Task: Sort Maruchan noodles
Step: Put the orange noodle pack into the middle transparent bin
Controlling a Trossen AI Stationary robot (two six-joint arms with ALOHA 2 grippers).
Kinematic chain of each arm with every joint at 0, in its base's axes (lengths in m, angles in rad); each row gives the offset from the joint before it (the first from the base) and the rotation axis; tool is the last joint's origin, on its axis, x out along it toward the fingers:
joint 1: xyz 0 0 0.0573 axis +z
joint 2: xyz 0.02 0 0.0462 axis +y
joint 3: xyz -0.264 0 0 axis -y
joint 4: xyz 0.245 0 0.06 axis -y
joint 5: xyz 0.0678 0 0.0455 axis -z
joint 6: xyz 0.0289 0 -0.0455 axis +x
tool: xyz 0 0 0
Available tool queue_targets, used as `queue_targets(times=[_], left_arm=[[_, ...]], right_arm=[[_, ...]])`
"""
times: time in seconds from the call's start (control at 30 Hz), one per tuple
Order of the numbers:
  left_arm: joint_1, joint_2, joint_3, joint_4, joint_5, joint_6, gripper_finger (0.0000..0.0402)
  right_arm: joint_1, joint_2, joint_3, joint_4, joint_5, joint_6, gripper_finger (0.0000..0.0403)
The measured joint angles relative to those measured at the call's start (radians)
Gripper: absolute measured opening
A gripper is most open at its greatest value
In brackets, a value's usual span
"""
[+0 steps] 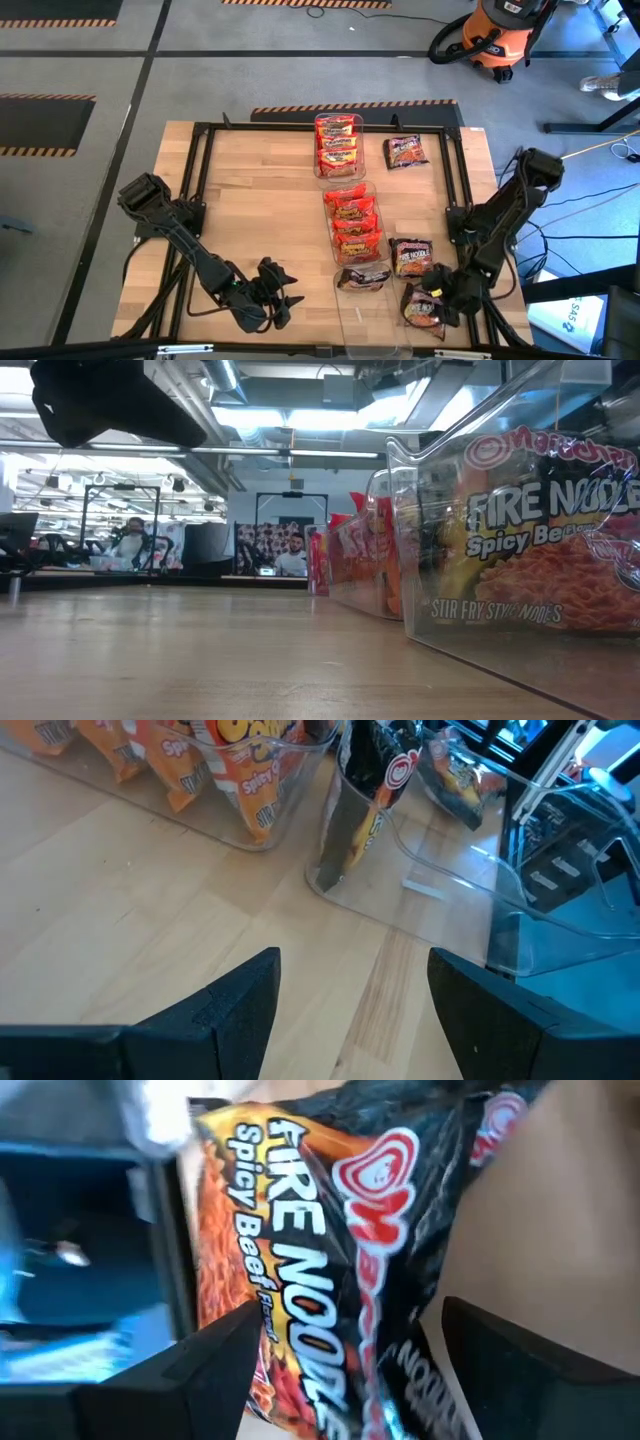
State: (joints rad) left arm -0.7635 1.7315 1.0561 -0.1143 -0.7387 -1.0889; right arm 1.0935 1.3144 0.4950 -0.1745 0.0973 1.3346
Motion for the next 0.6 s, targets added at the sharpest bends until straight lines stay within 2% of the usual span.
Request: queue_targets(times=[0.17,0.37,0.6], left_arm=[[0.000,0.000,0.000,0.000,0.000,0.000,0.0247],[0.006,0.000,0.000,0.000,0.000,0.001,0.0247],[0.013,0.000,0.000,0.000,0.000,0.004,0.0247]], right_arm=[[0.000,0.015,-0.089,0.234,0.018,0.023,0.0287],[-0.001,0.035,-0.100,0.310,0.043,0.027,0.0287],[-0.001,0.132,-0.098,0.435,0.031,0.019,0.0287]])
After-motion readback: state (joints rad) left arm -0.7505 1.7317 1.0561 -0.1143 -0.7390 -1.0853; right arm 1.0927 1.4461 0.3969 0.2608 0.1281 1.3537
